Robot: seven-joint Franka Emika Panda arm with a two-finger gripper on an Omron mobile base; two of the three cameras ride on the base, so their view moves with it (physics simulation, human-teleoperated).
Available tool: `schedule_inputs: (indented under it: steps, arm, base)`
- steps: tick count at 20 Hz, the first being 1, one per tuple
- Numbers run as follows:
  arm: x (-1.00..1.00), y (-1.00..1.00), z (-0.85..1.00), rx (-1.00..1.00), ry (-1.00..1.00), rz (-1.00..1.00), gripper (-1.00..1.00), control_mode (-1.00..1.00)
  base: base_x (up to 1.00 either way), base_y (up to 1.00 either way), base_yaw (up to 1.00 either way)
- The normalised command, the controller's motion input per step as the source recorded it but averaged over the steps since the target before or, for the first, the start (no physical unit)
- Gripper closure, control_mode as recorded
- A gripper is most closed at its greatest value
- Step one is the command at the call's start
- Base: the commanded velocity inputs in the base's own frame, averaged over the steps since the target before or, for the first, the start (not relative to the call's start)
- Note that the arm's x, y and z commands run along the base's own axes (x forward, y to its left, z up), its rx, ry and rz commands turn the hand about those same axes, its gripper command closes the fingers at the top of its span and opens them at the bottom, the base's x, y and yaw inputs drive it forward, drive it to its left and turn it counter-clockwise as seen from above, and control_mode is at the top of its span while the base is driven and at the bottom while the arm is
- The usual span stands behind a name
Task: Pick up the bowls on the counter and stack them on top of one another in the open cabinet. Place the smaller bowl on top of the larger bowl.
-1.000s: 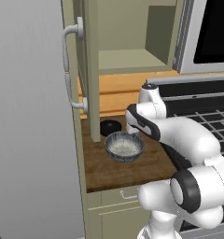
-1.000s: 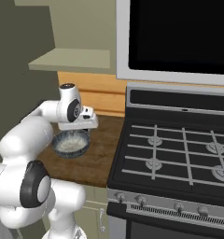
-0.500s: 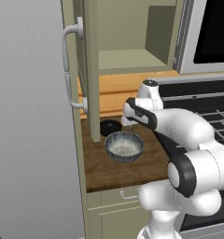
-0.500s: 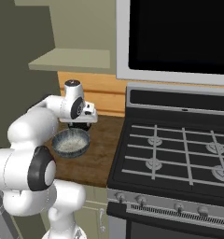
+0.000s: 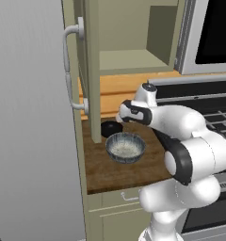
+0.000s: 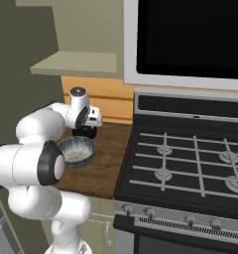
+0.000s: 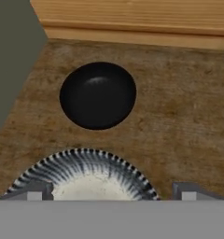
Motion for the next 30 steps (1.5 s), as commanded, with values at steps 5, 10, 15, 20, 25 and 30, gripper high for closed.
schedule_inputs:
  steps: [5,10,15,20,25,30]
  arm:
    - [0.41,0.00,-0.32,0.00,-0.04,0.00,-1.00,-1.00]
    - [0.16,0.00,-0.33,0.00,0.04,0.00,-1.00,-1.00]
    - [0.04,0.00,-0.06,-0.03,0.14,-0.01,-1.00,-1.00]
    - [0.02,0.00,0.00,-0.01,0.12,-0.15,-1.00,-1.00]
    - [0.13,0.00,-0.08,0.00,0.09,-0.11,-1.00,-1.00]
    - [0.28,0.06,-0.20,0.00,0.03,-0.07,-1.00,-1.00]
  base:
    - [0.00,0.00,0.00]
    - [0.00,0.00,0.00]
    - [0.00,0.00,0.00]
    - [0.00,0.00,0.00]
    - [0.00,0.00,0.00]
    - [0.00,0.00,0.00]
